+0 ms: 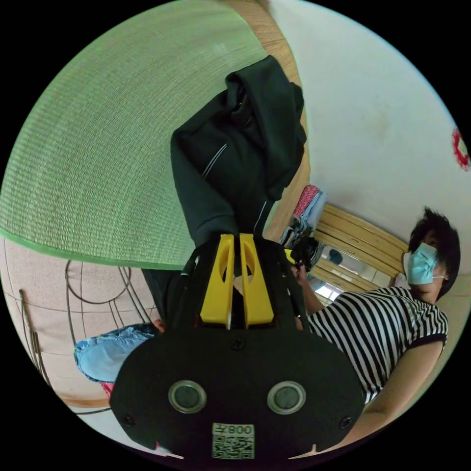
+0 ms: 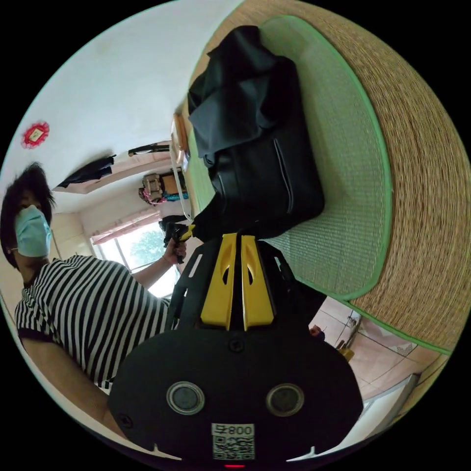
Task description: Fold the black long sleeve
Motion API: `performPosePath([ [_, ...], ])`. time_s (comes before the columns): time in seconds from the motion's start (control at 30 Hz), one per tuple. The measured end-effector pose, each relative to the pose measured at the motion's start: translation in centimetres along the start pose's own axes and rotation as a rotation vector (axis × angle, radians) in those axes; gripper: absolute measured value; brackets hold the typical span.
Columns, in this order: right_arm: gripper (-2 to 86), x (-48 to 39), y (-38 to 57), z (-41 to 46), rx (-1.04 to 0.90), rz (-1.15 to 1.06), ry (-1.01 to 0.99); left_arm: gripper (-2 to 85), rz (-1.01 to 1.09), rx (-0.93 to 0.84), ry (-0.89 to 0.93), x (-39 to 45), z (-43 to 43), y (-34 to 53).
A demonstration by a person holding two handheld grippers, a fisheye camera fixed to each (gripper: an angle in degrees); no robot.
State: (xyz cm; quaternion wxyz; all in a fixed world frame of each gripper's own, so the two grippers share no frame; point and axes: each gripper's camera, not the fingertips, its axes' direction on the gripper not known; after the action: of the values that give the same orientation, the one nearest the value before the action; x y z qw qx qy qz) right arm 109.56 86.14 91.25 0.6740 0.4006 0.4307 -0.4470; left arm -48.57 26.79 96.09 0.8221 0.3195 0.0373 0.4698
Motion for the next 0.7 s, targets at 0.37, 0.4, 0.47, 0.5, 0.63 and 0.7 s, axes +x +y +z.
performPosePath([
  [0.37, 1.4, -9.2, -5.2, -6.3, 0.163, -0.223, 0.013, 2.4, 0.241, 0.175, 0.144, 10.2, -4.1, -8.2],
  [0.4, 1.4, -10.5, -6.4, -7.2, 0.181, -0.259, 0.030, 2.4, 0.250, 0.183, 0.151, 10.7, -4.3, -8.8],
  [0.47, 1.4, -12.1, -8.4, -8.4, 0.206, -0.300, 0.039, 2.5, 0.285, 0.222, 0.191, 13.0, -5.0, -11.7],
  [0.5, 1.4, -13.2, -9.9, -9.2, 0.231, -0.327, 0.042, 2.5, 0.295, 0.230, 0.196, 13.6, -5.1, -12.5],
  [0.63, 1.4, -16.3, -15.8, -11.2, 0.263, -0.391, 0.124, 2.6, 0.352, 0.272, 0.157, 17.5, -5.8, -18.3],
  [0.7, 1.4, -16.4, -18.8, -11.9, 0.275, -0.364, 0.138, 2.6, 0.335, 0.286, 0.140, 18.7, -5.6, -21.1],
])
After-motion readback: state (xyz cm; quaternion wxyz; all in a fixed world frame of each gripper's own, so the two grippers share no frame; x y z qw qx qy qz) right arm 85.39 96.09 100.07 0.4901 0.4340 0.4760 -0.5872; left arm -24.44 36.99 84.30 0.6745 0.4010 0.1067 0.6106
